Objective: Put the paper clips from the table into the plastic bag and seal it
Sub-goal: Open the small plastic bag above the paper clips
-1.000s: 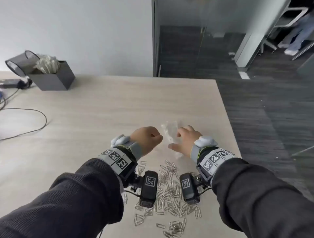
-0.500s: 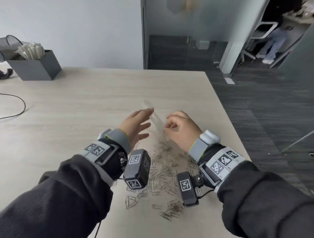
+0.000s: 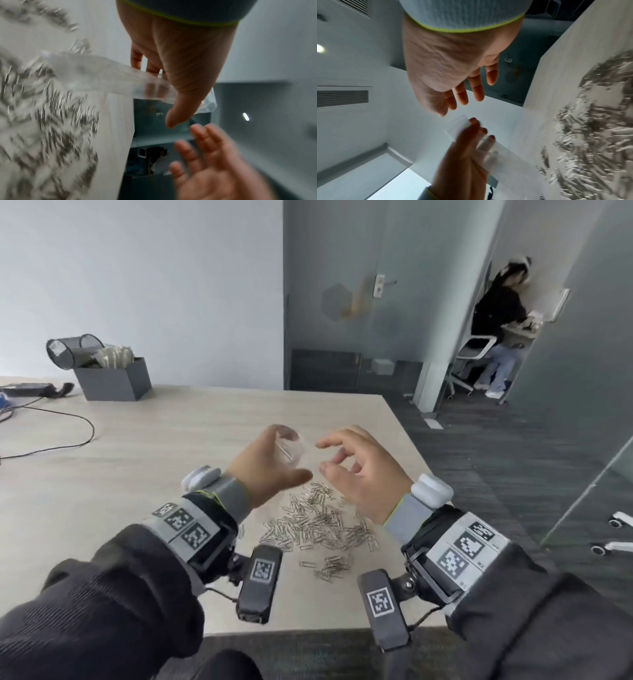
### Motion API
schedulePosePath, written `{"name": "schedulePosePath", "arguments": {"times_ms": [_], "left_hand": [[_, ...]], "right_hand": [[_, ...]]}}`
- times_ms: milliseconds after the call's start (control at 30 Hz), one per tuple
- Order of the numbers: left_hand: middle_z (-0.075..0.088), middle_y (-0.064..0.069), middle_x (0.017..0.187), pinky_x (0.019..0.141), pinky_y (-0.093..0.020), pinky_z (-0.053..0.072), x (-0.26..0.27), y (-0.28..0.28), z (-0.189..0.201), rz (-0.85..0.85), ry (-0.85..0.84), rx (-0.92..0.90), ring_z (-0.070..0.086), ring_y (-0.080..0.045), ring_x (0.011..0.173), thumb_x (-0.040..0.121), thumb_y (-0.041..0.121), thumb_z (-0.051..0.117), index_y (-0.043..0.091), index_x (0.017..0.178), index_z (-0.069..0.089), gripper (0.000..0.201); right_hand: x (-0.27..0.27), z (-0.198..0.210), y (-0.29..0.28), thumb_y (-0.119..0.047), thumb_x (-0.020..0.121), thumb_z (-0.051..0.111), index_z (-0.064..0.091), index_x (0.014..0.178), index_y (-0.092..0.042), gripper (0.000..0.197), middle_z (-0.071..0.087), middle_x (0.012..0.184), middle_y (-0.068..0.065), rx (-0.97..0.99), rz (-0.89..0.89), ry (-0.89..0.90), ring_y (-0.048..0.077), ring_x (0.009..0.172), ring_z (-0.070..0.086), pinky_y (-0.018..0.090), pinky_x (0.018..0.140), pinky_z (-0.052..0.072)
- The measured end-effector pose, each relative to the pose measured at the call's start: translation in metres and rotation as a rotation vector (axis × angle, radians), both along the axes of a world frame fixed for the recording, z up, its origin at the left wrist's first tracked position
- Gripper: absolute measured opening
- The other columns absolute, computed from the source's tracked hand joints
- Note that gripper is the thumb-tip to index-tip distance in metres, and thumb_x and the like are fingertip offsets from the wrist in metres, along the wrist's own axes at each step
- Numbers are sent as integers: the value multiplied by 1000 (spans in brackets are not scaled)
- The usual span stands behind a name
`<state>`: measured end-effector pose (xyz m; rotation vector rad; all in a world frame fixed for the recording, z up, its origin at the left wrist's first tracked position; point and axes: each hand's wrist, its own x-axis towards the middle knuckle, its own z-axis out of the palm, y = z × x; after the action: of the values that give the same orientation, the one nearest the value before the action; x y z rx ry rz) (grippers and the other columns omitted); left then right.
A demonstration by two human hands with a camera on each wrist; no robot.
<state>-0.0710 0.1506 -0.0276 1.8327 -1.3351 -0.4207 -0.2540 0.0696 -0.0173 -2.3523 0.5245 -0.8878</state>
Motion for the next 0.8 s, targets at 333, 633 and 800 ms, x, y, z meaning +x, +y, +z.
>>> {"name": "schedulePosePath", "arguments": {"times_ms": [333,633,800], "left_hand": [[58,21,106,98,-40,40,-18,37,22,-113,-354,84,58,-8,99,59,52,63,42,118,45,63],[62,8,116,80,-28,46,46,38,-28,7,-473,362,56,-15,96,73,46,80,36,129,50,64],[62,5,125,75,-26,44,68,45,-47,64,-491,472,56,-16,95,75,35,78,33,137,45,70]], "right_hand": [[3,-4,31,-54,87,50,60,123,-29,45,58,126,-10,-194,114,203,9,117,54,36,100,44],[-33,-60,-41,-47,92,52,57,124,-30,36,58,132,-9,197,-324,312,12,124,53,32,100,42],[-40,-100,-52,-58,90,47,43,139,-25,60,45,147,-1,283,-451,484,22,135,43,36,109,34]]}}
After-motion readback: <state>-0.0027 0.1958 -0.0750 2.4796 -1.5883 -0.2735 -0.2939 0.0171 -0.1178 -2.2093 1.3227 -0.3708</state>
